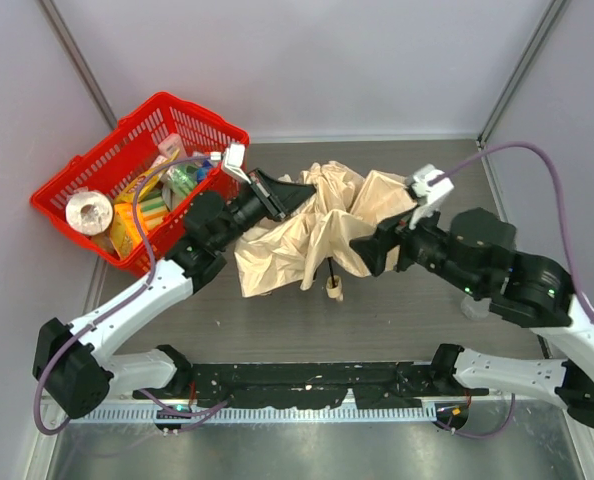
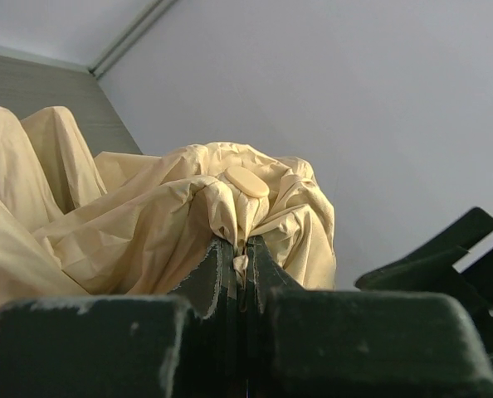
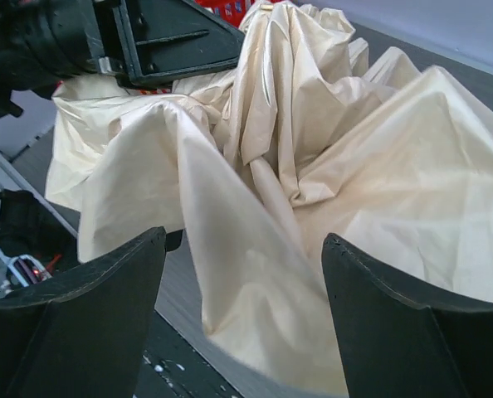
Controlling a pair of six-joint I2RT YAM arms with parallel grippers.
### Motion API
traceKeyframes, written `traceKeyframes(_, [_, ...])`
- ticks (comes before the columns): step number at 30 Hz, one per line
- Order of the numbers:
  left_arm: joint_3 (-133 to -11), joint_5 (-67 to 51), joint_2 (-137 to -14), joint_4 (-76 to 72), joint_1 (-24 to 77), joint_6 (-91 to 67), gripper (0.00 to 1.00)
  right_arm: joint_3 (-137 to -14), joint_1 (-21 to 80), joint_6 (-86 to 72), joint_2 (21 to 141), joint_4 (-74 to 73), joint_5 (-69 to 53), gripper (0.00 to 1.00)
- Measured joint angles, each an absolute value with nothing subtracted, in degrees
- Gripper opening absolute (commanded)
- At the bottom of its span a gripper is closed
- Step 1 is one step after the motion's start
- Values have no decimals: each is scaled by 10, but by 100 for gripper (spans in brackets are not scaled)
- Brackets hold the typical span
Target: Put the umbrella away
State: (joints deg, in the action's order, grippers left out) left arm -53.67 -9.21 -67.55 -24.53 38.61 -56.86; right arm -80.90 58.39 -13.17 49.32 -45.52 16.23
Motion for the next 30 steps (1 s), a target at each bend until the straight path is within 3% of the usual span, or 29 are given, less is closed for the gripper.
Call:
traceKeyframes(11, [-540,-184,-693,-307,386,-596,0,-801,530,-83,600,-400,134,80])
traceKeyframes(18, [-540,-241,-719,-402,381,-626,0,-757,448,-65,573,-324,18,81])
traceKeyframes(30, [-542,-346,-765,-530,374,-691,0,-727,401,-27,573,-274,-154,85])
